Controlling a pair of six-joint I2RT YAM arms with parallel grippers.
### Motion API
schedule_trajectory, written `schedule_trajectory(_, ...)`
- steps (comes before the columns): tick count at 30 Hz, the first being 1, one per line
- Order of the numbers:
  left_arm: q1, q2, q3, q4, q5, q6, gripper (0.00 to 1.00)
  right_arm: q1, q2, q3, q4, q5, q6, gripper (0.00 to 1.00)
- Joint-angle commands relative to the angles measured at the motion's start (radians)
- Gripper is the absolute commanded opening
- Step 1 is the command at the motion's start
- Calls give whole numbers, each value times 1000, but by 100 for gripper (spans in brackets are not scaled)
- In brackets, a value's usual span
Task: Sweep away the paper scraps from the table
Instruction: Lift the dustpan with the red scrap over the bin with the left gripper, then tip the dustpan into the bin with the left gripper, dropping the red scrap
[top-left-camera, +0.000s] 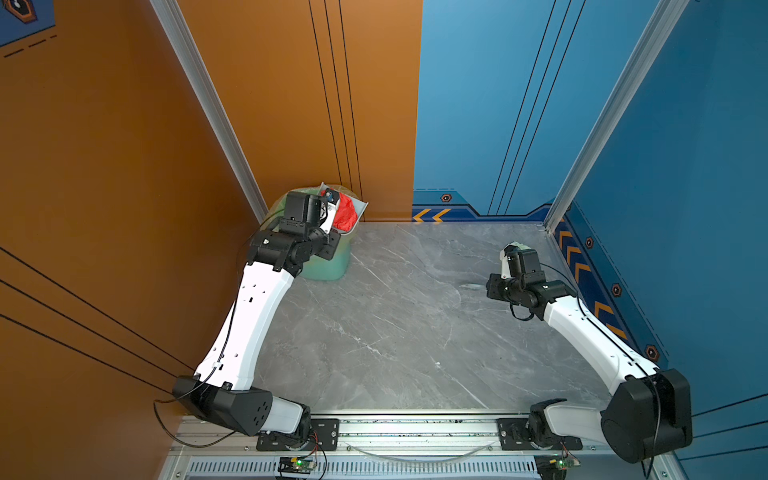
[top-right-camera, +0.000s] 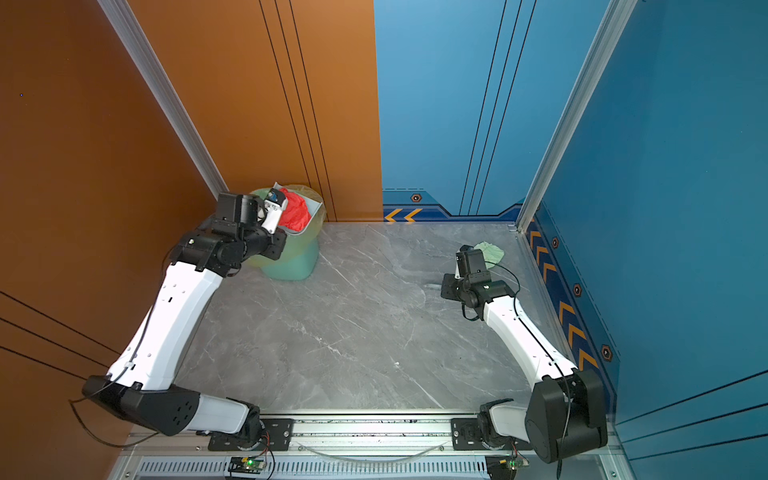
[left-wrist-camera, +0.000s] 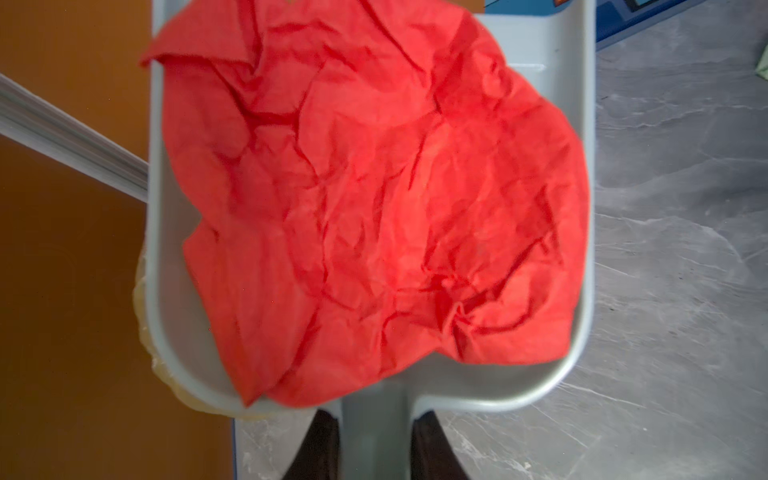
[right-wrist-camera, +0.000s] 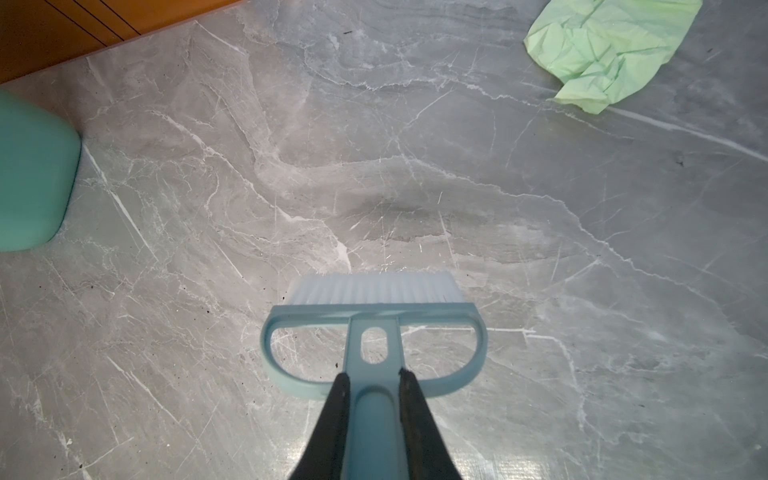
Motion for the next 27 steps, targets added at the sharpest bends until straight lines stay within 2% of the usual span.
schedule_trajectory(1,39,-5,49,0,-36,70,11,5,4,-7,26,-14,17,0)
schedule_trajectory(11,142,61,64,43,-128,197,10,7,-3,-10,29,-19,26,0)
schedule_trajectory(18,151,114,68,73,-204,241,10,8,-20,-13,22,-10,24,0)
schedule_trajectory(27,151,185,122,77,-359,344,10,12,-12,-12,19,-7,25,0)
